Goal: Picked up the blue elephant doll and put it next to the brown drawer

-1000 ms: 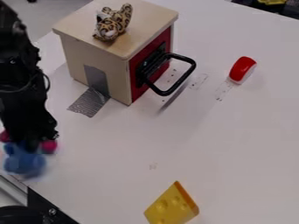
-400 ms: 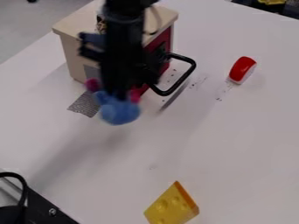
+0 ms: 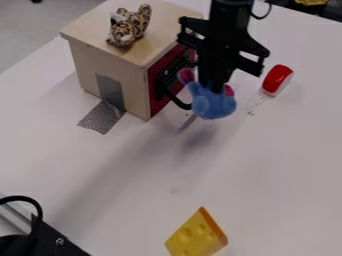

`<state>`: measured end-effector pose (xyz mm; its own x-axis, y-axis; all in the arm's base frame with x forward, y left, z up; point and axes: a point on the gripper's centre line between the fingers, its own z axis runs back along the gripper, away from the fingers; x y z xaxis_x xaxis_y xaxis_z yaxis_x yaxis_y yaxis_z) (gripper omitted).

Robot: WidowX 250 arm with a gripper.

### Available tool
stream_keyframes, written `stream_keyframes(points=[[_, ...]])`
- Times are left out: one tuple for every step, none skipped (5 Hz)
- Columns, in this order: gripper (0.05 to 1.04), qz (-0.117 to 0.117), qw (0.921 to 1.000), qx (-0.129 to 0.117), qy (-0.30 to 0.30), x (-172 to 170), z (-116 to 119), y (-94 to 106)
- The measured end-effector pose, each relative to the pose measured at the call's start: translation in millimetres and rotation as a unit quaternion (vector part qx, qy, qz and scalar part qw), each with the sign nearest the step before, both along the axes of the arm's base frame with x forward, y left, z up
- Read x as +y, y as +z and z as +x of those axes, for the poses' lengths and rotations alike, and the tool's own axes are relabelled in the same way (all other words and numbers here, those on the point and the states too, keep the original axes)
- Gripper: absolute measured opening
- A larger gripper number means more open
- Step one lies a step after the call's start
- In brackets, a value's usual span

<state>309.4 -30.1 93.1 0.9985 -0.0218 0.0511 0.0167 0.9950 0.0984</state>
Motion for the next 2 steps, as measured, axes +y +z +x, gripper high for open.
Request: stream_keyframes(points=[[0.122,-0.026,0.9988,-0.004,-0.041,-19.3,6.6,-23.6],[0.148,-0.027,0.9974,0.006,-0.066,-33.9,-0.6,-41.8]])
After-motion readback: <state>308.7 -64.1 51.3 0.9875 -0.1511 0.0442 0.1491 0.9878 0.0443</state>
